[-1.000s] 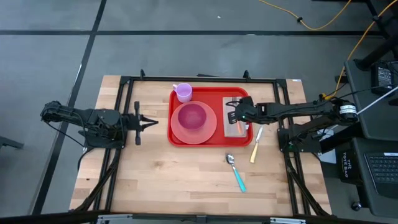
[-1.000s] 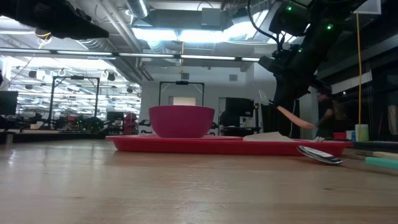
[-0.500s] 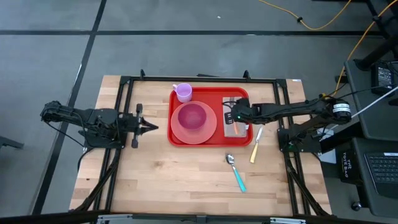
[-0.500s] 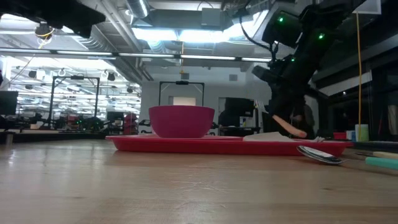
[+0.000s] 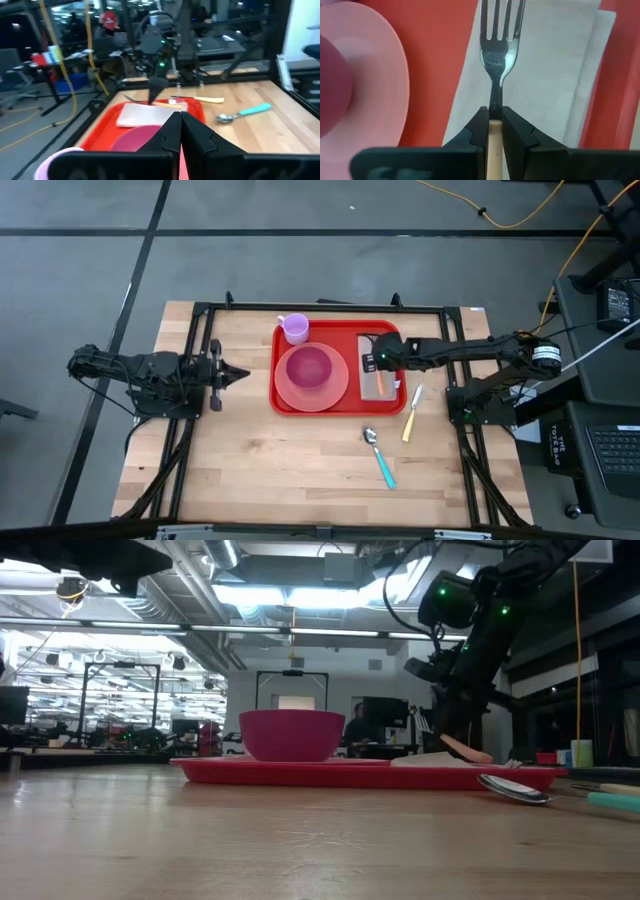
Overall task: Set up tray
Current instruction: Put the orange fork on the brown table napkin
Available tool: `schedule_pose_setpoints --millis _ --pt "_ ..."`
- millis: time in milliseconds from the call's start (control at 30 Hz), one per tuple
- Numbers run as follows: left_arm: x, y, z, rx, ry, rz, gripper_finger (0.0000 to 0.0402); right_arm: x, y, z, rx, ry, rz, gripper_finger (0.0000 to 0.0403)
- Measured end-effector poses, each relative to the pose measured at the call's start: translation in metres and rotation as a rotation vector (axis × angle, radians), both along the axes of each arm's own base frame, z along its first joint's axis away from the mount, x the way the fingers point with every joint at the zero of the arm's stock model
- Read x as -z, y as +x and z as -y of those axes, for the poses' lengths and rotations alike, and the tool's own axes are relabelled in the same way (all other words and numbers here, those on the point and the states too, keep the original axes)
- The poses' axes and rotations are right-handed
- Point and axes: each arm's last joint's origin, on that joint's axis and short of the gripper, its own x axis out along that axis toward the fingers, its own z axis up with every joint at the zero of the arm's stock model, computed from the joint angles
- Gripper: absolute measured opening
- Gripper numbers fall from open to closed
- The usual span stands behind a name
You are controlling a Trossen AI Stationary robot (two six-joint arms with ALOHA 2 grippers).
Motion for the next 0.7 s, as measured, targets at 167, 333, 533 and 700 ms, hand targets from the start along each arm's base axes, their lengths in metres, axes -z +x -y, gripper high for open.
schedule_pose_setpoints --millis 167,333,533,700 --pt "0.0 -0.001 -0.001 -0.045 -0.01 0.004 0.0005 0.001 -0.002 0.0 0.016 0.025 -0.011 0.0035" --pt "0.0 -0.001 -0.001 -0.045 -0.015 0.003 0.0008 0.003 -0.001 0.0 0.033 0.034 -0.011 0.0035" --pt "0.0 -0.001 -0.001 -0.045 -0.015 0.003 0.0004 0.004 -0.001 0.001 0.04 0.036 -0.013 0.0035" --pt "0.0 -0.001 -0.001 -0.045 -0.018 0.004 0.0006 0.012 0.003 0.004 0.046 0.038 -0.024 0.0035"
